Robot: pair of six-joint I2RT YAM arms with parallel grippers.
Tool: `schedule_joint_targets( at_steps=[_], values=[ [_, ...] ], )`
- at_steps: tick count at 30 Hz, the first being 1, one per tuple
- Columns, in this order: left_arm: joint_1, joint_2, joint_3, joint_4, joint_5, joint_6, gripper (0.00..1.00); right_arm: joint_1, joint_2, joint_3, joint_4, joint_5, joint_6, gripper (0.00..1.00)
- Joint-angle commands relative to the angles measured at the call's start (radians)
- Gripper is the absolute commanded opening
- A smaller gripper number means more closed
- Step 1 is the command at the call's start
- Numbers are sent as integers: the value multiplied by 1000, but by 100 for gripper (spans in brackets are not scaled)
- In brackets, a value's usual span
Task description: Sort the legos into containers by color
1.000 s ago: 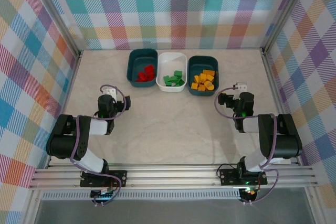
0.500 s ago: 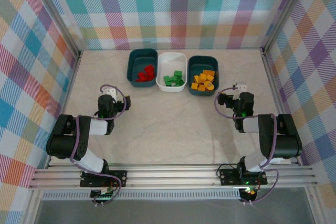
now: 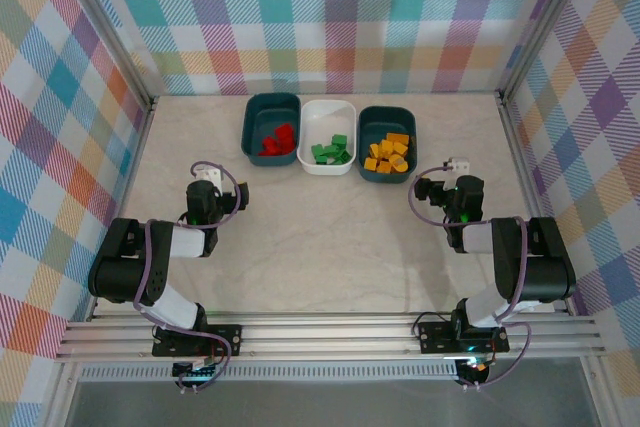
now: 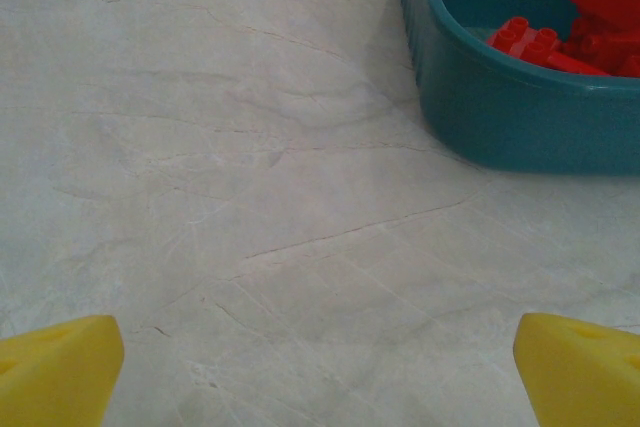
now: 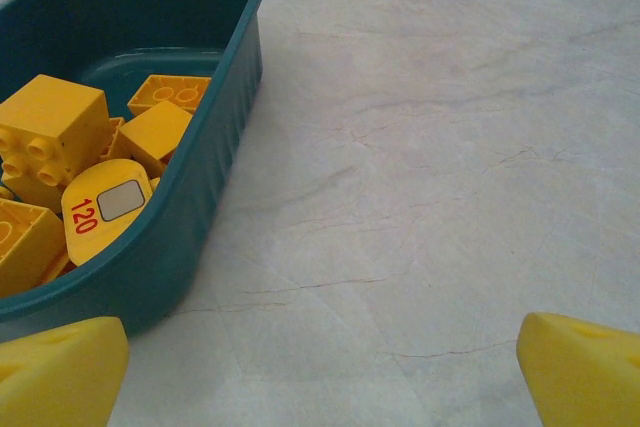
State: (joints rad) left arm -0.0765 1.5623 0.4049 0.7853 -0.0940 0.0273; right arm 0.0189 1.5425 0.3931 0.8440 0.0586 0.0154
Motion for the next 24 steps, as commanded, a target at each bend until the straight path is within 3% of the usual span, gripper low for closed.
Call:
schedule_joint_targets(
  at_steps=[1,9,15,18,21,24],
  values=[
    [9,2,18,18,11,3,100,-1,-9,9,6,-20,0,100],
    [9,3,17,19,11,3,100,-2,-8,9,6,-19,0,100],
    [9,1,16,21,11,3,100,-1,-18,-41,83,-207,-77,100],
    [9,1,17,20,14,4,100,-1,-17,-30,66,-187,-70,100],
    [8,2,17,19,17,5,100,-3,-7,14,-6,-45,-4,100],
    [9,3,19,18,17,6,100,-5,-7,11,1,-42,-3,100]
  ],
)
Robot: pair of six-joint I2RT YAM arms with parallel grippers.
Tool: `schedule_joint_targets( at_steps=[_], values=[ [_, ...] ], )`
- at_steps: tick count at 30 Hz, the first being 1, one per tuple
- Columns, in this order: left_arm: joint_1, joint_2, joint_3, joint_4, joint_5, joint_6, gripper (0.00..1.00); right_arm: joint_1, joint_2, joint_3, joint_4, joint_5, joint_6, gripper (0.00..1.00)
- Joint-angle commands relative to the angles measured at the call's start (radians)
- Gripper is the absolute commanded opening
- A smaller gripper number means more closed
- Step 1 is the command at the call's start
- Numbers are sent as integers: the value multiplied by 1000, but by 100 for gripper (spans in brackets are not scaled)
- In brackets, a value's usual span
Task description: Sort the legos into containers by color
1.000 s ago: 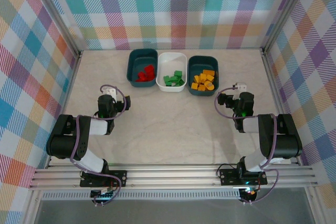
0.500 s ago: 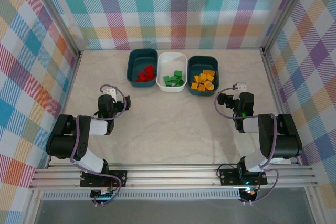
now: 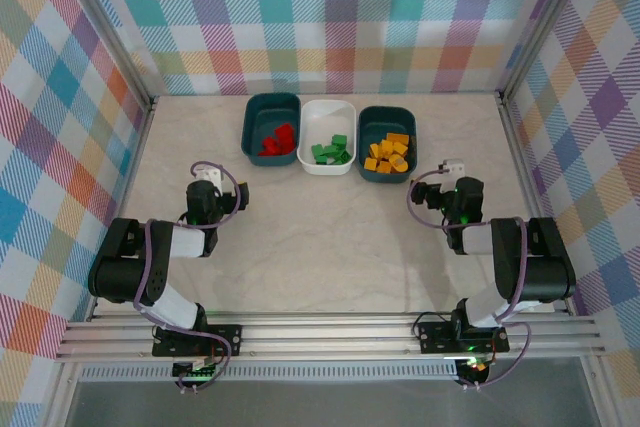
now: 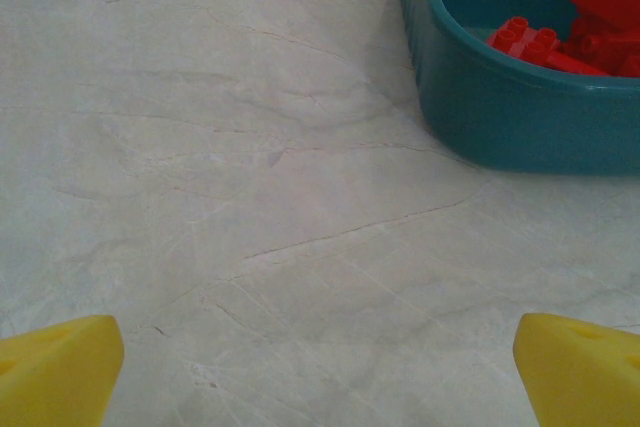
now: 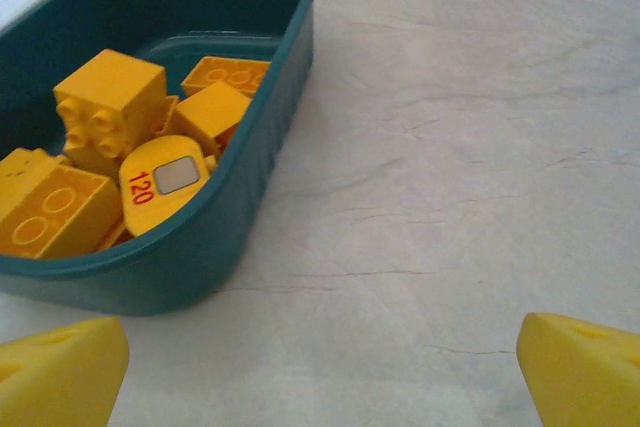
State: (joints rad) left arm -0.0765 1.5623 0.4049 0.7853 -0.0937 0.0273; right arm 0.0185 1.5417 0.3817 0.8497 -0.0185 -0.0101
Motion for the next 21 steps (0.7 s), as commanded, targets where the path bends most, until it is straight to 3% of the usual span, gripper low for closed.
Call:
schedule_joint_targets(
  at_steps=[1,21],
  values=[
    [9,2,19,17,17,6,100,-3,-8,23,-6,35,23,100],
    [9,2,20,14,18,5,100,-3,-8,23,-6,35,22,100]
  ],
)
